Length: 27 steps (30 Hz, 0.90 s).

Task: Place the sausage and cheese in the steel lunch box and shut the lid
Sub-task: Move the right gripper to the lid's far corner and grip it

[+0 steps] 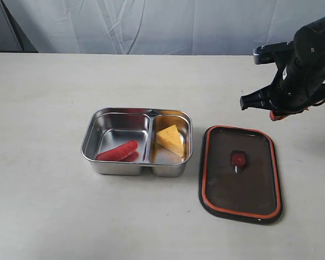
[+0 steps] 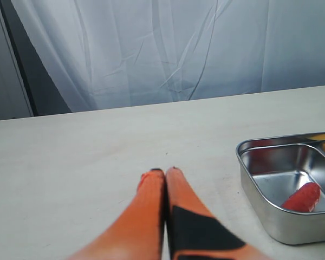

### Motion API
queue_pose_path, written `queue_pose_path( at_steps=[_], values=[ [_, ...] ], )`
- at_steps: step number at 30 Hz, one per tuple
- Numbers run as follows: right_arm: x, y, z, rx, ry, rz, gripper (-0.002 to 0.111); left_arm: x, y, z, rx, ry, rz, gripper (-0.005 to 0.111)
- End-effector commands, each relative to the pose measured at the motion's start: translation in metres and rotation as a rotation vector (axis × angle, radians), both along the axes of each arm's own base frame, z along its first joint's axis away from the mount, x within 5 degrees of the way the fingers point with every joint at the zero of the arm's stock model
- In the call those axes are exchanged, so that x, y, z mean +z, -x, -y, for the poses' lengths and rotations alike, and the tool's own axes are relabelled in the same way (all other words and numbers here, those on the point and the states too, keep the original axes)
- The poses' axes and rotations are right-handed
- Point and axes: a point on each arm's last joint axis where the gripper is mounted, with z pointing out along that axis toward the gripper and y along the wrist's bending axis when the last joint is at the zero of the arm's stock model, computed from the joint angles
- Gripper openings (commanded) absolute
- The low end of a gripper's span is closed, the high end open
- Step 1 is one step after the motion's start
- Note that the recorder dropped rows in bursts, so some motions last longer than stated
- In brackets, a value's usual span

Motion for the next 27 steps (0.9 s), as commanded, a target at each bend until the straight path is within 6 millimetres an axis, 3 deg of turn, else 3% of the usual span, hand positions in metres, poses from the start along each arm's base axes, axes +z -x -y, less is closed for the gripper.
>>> queue_pose_path(
  at_steps=[1, 5, 9, 10, 18, 27],
  values=[
    [0.003, -0.002, 0.002, 0.002, -0.002, 0.025, 0.004, 0.0, 0.0, 0.0, -0.007, 0.0, 0.009, 0.0],
    [-0.002, 0.0, 0.002, 0.065, 0.027, -0.022, 0.005, 0.0, 0.0, 0.0, -0.007, 0.0, 0.009, 0.0],
    [-0.024, 0.002, 0.0, 0.098, 0.033, -0.133, 0.044, 0.0, 0.0, 0.0, -0.007, 0.0, 0.009, 0.0],
    [-0.027, 0.001, 0.0, 0.105, 0.036, -0.144, 0.049, 0.0, 0.0, 0.0, -0.007, 0.0, 0.009, 0.0],
    [-0.047, -0.006, 0.0, 0.137, 0.06, -0.146, 0.049, 0.0, 0.0, 0.0, -0.007, 0.0, 0.009, 0.0],
    [-0.046, -0.018, 0.01, 0.093, 0.052, -0.141, 0.049, 0.0, 0.0, 0.0, -0.007, 0.0, 0.009, 0.0]
  ],
)
